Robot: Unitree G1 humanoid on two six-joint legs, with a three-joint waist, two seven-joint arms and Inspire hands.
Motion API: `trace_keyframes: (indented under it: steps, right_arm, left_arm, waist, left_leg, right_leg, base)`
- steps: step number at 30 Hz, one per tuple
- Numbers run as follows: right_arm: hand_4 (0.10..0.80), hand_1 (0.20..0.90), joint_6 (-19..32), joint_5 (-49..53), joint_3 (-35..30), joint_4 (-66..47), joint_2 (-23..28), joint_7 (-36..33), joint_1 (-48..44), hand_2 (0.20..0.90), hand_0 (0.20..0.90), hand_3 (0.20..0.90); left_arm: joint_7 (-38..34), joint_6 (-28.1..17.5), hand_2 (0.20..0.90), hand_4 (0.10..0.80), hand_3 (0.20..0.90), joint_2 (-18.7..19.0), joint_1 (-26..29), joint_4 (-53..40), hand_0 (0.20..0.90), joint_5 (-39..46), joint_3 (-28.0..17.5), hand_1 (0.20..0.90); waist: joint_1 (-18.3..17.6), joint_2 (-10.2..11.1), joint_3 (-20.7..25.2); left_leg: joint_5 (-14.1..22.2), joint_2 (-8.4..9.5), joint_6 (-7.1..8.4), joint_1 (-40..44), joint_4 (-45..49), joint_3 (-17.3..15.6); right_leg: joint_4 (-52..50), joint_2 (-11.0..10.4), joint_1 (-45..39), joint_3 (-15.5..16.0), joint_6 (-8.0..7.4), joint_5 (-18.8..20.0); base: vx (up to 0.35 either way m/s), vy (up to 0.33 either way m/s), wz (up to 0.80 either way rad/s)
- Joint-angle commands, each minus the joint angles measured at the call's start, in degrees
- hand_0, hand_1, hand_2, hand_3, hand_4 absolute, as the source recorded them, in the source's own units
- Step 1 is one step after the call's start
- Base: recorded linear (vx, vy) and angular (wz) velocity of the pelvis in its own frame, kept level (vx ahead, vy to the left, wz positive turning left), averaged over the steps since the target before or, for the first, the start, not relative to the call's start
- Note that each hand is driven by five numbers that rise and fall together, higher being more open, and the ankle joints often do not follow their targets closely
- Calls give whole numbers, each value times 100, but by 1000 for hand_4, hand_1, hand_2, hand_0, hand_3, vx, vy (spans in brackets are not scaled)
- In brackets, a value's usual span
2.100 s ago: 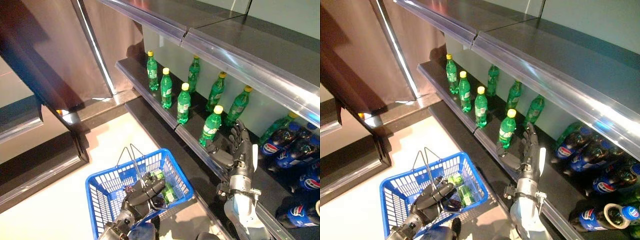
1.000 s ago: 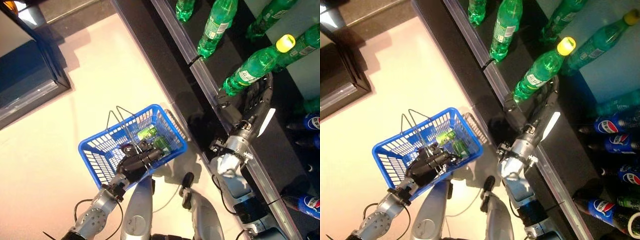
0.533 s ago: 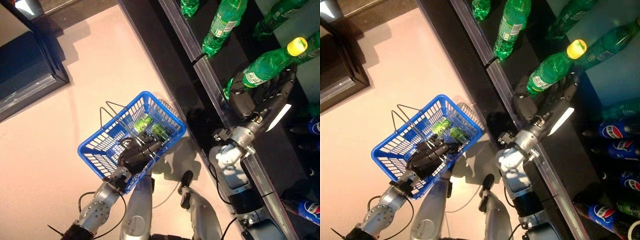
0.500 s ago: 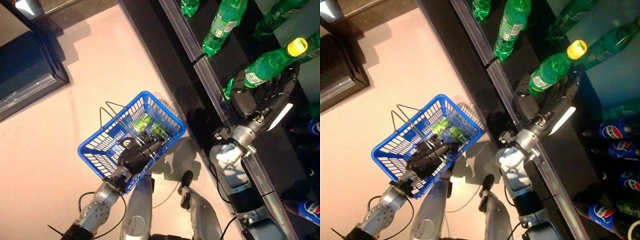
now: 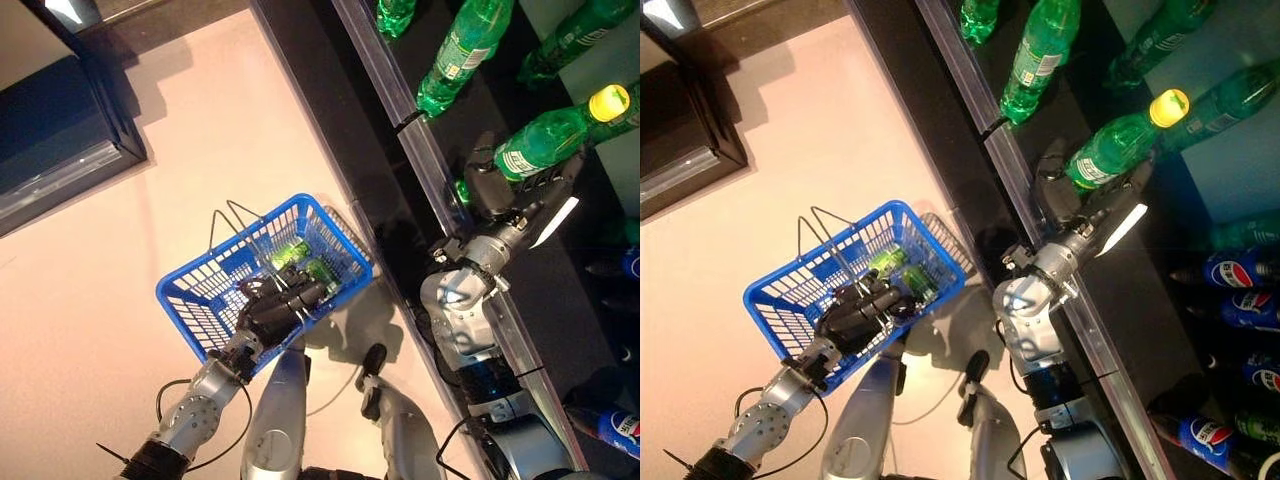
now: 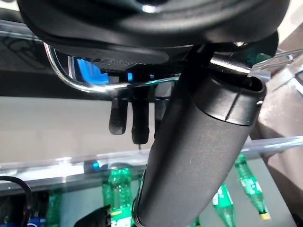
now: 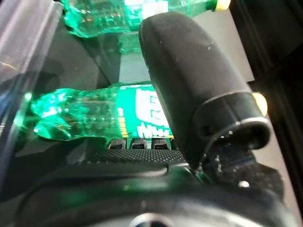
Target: Pick up the drink and place into the basket.
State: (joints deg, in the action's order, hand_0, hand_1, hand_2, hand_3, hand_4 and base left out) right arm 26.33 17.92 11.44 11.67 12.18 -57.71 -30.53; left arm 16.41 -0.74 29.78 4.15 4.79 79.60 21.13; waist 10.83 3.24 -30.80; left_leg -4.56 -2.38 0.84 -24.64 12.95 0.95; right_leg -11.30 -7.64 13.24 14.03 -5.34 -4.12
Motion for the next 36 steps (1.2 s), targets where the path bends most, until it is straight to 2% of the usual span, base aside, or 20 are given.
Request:
trace_keyframes:
  steps: [1,2,3,10,17,26,36]
  right_arm:
    - [572,705,672,325,-304,-382,417,519,-625,705,705,672]
    - [361,524,661,419,-314,-346,397,585,-610,524,524,461]
    - [108,307,642,514,-323,-297,373,644,-589,307,307,208]
    - [100,300,634,656,-377,-130,267,688,-359,300,300,200]
    - [100,300,592,418,-308,-181,57,378,-163,300,300,200]
    - [100,300,294,-50,-89,-590,-267,-92,403,300,300,200]
    - [100,300,-102,-461,313,-1787,-308,334,1208,300,300,200]
  left_arm:
    - [1068,-309,300,100,200,-276,892,-2011,300,-256,-321,300]
    - [1059,-268,300,100,200,-293,876,-2007,300,-266,-325,300]
    - [1045,-215,300,100,200,-314,858,-2000,300,-273,-334,300]
    - [891,43,300,100,200,-306,734,-2026,300,-245,-355,300]
    - [837,386,300,100,200,-227,541,-2038,300,-212,-478,300]
    - [791,827,300,100,200,-337,90,-2071,300,-311,-559,300]
    - [885,962,300,100,200,-683,-386,-2230,300,-623,-531,300]
  waist:
    - [60,-16,100]
    - [65,-21,100]
    - [74,-24,100]
    - [136,-49,100]
    - [268,-40,101]
    - [350,15,519]
    - [263,-49,802]
  left_leg:
    - [1082,-41,262,-3,1190,439]
    - [1120,-35,262,3,1252,433]
    - [1154,-30,262,22,1300,430]
    - [1297,-23,252,294,1388,369]
    - [1326,-43,274,806,1249,304]
    - [1251,-72,351,1473,892,213]
    - [1042,-83,397,2025,523,189]
  right_leg:
    - [407,-469,-183,-84,-490,989]
    - [366,-476,-193,-73,-491,971]
    - [335,-483,-216,-64,-490,953]
    - [233,-543,-413,-36,-614,890]
    - [242,-520,-787,-47,-742,838]
    - [314,-428,-1176,-71,-815,816]
    - [299,-397,-1383,-116,-858,862]
  base:
    - [78,15,2]
    - [107,16,3]
    - [110,16,3]
    - [114,-5,4]
    - [112,-29,3]
    - [138,-6,6]
    - [71,38,4]
